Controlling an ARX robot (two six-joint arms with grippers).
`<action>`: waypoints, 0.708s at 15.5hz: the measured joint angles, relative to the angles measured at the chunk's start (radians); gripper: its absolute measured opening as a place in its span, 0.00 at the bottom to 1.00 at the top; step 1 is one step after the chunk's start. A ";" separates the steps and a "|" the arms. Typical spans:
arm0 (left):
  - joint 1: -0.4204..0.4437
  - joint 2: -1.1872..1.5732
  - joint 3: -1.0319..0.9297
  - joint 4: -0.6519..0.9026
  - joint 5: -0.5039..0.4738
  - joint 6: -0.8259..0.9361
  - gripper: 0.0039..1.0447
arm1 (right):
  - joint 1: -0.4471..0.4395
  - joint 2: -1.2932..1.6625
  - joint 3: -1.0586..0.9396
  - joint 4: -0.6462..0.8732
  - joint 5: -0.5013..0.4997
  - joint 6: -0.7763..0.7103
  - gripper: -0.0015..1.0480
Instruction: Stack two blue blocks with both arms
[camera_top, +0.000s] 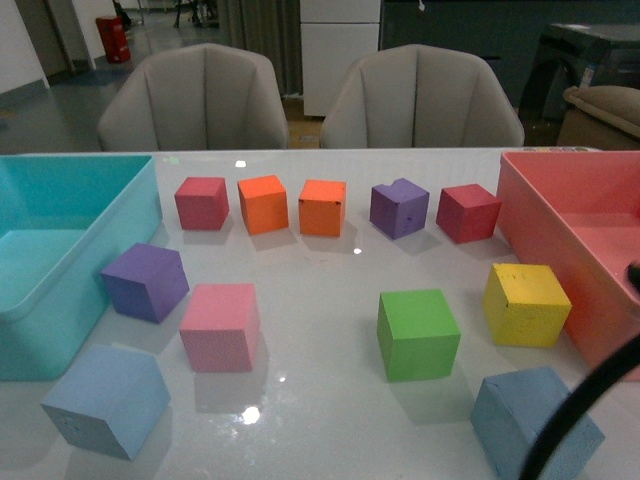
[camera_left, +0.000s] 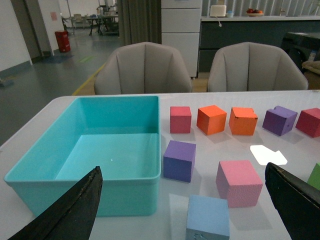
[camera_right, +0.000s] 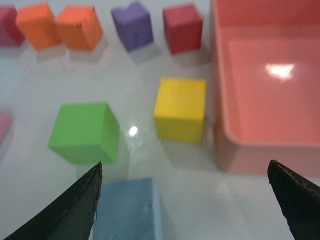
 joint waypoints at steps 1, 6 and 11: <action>0.000 0.000 0.000 0.000 0.000 0.000 0.94 | 0.021 0.134 0.019 0.012 -0.016 0.024 0.94; 0.000 0.000 0.000 0.000 0.000 0.000 0.94 | 0.112 0.343 0.059 0.018 -0.056 0.104 0.94; 0.000 0.000 0.000 0.000 0.000 0.000 0.94 | 0.124 0.407 0.109 -0.012 -0.071 0.121 0.94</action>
